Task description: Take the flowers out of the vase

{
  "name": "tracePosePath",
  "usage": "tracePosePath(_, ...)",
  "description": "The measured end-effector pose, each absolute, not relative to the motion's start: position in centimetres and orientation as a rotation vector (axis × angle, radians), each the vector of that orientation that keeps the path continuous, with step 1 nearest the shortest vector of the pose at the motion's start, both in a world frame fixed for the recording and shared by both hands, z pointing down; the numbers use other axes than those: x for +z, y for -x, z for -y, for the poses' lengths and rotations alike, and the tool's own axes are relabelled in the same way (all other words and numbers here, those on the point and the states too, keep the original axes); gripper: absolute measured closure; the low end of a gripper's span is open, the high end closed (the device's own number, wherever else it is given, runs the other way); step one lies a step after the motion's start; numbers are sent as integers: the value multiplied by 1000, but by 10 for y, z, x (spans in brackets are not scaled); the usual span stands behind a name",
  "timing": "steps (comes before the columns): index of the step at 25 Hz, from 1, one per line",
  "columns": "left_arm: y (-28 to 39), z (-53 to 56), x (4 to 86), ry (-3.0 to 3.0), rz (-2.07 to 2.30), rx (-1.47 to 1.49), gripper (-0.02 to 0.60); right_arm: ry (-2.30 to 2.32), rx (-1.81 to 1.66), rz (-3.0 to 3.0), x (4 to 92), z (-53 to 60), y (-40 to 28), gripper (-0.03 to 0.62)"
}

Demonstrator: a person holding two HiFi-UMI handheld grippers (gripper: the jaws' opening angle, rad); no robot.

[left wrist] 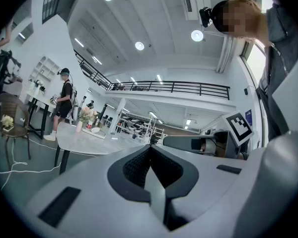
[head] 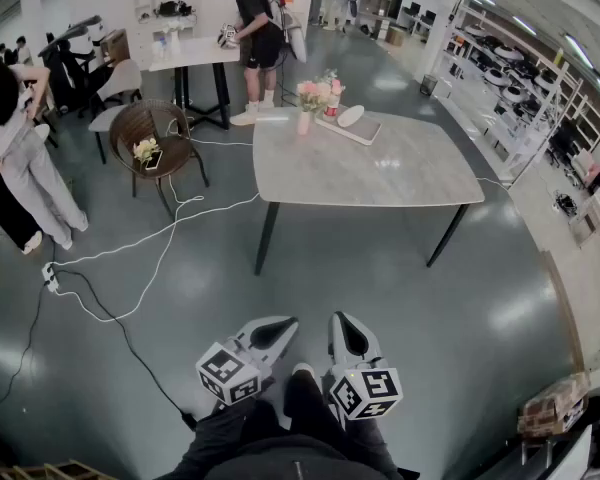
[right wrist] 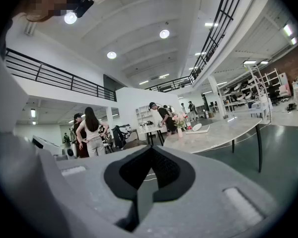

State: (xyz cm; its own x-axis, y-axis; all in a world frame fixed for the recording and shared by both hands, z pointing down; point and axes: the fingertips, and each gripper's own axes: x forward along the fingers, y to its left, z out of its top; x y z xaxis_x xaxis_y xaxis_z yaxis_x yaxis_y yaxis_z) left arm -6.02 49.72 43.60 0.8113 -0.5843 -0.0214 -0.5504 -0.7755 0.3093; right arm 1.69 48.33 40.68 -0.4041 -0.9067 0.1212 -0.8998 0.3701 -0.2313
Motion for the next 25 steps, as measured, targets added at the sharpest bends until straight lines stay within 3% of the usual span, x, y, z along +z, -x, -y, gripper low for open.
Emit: tracePosePath(25,-46,-327,437,-2741,952,-137,580,1533,-430,-2606,404,-300,-108,595)
